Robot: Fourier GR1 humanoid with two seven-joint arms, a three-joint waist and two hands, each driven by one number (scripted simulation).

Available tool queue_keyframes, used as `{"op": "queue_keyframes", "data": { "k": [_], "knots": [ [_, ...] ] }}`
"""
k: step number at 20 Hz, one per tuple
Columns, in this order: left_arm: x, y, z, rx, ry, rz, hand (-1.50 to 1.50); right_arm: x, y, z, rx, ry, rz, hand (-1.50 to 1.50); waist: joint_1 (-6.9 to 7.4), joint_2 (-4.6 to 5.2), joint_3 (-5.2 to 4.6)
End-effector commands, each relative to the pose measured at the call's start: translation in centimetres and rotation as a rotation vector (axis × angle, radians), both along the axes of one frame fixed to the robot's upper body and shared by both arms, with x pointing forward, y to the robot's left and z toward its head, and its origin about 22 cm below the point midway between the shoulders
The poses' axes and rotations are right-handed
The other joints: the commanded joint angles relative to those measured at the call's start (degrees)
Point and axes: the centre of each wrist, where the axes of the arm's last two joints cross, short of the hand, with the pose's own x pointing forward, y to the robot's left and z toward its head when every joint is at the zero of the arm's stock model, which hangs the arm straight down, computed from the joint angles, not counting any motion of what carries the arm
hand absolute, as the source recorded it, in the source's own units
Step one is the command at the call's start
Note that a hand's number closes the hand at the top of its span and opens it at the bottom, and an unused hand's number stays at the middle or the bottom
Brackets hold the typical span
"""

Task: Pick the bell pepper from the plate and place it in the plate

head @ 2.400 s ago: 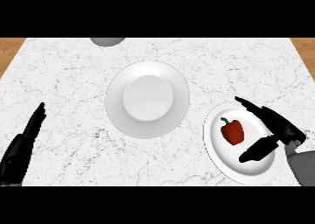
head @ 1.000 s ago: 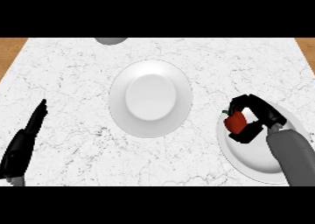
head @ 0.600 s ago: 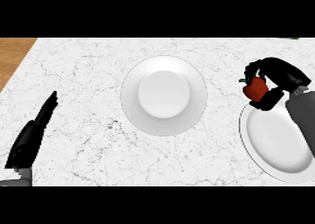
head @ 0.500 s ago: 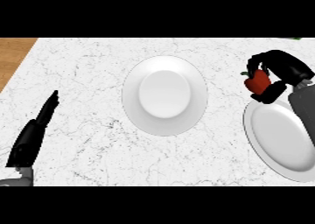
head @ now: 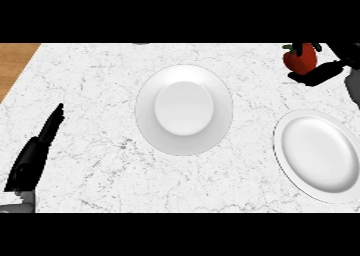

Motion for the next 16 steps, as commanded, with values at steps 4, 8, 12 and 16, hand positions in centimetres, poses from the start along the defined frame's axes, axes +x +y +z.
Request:
{"op": "queue_keyframes", "data": {
  "k": [4,8,12,16],
  "knots": [
    [-0.2,-0.6,-0.7,0.017,0.012,0.031,0.0,2.3,2.5,3.0,0.154,0.001,0.319,1.5,-2.02,-0.87,-0.2],
    [-0.9,0.3,-0.4,0.001,0.028,0.056,0.0,3.2,5.6,2.3,0.146,0.02,0.416,1.5,-3.49,-1.45,-0.24],
    [-3.0,1.1,-0.6,0.002,0.04,0.056,0.0,4.0,10.8,3.0,0.18,0.052,0.443,1.5,-3.52,-1.63,-0.27],
    [-1.7,1.8,1.0,0.007,0.024,0.1,0.0,3.8,16.7,2.7,0.17,0.116,0.477,1.5,-4.53,-1.93,-0.29]
  ]
}}
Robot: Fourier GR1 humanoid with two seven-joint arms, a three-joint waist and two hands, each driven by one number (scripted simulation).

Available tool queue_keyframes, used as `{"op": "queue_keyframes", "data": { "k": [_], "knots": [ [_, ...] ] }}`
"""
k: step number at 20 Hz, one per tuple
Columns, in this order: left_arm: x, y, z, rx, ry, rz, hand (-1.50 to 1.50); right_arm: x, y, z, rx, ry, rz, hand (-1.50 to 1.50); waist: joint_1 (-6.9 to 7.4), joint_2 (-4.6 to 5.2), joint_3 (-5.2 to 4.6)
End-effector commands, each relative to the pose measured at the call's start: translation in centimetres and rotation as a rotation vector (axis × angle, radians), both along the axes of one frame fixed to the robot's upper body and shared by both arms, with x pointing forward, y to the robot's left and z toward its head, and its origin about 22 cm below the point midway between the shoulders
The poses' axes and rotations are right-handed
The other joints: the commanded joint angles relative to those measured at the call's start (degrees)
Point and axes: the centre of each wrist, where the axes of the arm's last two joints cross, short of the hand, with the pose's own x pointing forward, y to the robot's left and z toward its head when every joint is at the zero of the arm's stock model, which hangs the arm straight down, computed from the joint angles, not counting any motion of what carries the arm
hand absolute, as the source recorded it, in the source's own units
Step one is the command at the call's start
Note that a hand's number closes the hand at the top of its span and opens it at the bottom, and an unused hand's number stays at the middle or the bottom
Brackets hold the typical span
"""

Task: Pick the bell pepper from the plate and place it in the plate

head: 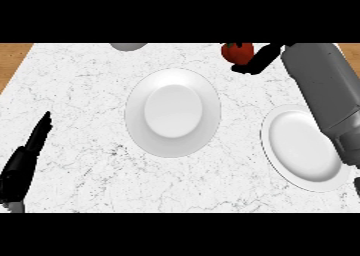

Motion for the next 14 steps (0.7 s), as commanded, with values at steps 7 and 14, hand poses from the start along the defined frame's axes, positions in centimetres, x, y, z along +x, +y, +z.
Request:
{"op": "queue_keyframes", "data": {
  "k": [7,14],
  "knots": [
    [-0.9,-0.1,-0.1,0.001,0.0,0.023,0.0,-2.0,12.9,-2.1,-0.115,0.125,0.078,1.5,-1.18,-0.54,-0.02],
    [-0.7,0.8,-0.6,0.002,0.018,0.006,0.0,-3.7,15.2,-6.4,-0.224,0.167,0.097,1.5,-0.65,-0.28,-0.03]
  ]
}}
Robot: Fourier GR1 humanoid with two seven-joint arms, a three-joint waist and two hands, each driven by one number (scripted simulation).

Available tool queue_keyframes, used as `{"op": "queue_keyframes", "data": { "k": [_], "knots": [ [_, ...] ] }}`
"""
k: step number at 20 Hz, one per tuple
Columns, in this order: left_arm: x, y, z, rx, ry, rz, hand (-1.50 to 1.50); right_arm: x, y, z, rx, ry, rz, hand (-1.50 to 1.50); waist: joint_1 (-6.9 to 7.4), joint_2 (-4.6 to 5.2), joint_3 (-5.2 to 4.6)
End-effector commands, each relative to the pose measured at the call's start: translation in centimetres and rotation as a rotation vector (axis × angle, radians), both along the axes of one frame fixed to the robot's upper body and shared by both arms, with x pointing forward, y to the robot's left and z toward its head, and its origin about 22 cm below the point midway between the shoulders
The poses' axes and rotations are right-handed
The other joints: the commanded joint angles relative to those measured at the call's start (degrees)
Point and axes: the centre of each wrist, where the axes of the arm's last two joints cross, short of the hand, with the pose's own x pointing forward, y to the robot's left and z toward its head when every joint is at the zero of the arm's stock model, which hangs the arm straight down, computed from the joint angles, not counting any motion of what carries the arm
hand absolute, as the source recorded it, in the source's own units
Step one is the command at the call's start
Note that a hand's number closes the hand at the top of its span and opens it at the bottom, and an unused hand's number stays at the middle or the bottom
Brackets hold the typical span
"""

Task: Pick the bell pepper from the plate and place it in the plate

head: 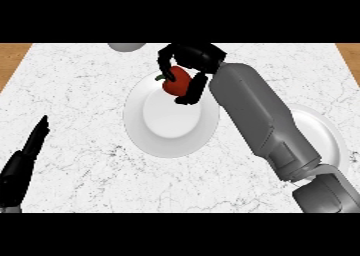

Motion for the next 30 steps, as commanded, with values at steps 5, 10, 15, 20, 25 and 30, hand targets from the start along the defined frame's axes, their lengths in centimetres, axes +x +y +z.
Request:
{"op": "queue_keyframes", "data": {
  "k": [5,10,15,20,25,30],
  "knots": [
    [2.3,-2.2,0.5,0.008,-0.025,-0.045,0.0,-2.0,1.2,-5.3,-0.06,0.178,0.029,1.5,2.07,0.35,-0.01],
    [2.2,-2.2,0.0,-0.014,-0.005,-0.058,0.0,-2.0,0.4,-7.1,-0.07,0.25,-0.17,-1.5,3.09,0.72,-0.01],
    [0.8,0.2,-0.5,0.001,-0.012,-0.05,0.0,-2.7,1.0,-7.4,0.035,0.269,-0.153,-1.5,2.86,0.63,0.0],
    [1.9,-1.6,-0.3,-0.001,-0.017,-0.017,0.0,-1.1,0.3,-4.8,0.326,0.343,-0.228,-1.5,1.8,0.72,0.05],
    [2.3,-1.4,-0.1,-0.024,-0.004,-0.019,0.0,0.5,-2.2,-3.2,0.428,0.397,-0.361,-1.5,1.03,0.83,0.02],
    [2.1,-1.6,-0.5,-0.008,-0.033,-0.048,0.0,1.7,-8.2,-3.4,0.593,0.511,-0.356,-1.5,2.07,1.55,0.06]
  ]
}}
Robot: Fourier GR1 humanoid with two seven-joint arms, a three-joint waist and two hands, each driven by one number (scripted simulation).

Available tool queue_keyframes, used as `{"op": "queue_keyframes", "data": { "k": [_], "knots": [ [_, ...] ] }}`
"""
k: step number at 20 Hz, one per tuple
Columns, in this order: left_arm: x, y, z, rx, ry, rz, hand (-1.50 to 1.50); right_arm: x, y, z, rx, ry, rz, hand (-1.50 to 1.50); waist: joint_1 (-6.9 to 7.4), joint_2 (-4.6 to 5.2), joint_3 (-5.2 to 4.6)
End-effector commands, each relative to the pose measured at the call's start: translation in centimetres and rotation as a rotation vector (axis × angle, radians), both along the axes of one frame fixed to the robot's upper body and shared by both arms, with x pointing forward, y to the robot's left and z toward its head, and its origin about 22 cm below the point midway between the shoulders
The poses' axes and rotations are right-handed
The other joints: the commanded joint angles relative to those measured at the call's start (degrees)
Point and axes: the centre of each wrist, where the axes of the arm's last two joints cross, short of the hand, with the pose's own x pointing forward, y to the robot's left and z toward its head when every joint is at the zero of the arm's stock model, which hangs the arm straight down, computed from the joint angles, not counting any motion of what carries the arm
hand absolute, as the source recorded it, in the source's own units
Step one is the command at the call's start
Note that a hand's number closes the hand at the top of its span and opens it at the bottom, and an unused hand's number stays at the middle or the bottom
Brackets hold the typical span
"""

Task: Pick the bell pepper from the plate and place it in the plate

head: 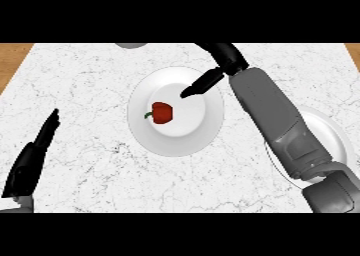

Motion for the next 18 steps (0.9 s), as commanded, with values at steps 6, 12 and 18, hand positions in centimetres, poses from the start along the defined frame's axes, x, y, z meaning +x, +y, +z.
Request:
{"op": "queue_keyframes", "data": {
  "k": [6,12,18],
  "knots": [
    [0.9,-0.6,0.9,0.001,-0.02,-0.017,0.0,0.9,-11.1,0.3,0.186,-0.021,-0.037,-1.5,1.41,1.1,0.12],
    [0.3,-0.7,0.6,0.003,-0.025,-0.042,0.0,0.9,-15.2,1.8,0.172,-0.078,-0.023,-1.5,3.06,1.5,0.16],
    [1.2,-1.3,1.9,-0.002,-0.036,-0.067,0.0,0.3,-18.0,1.5,0.165,-0.091,-0.057,-1.5,3.94,2.05,0.27]
  ]
}}
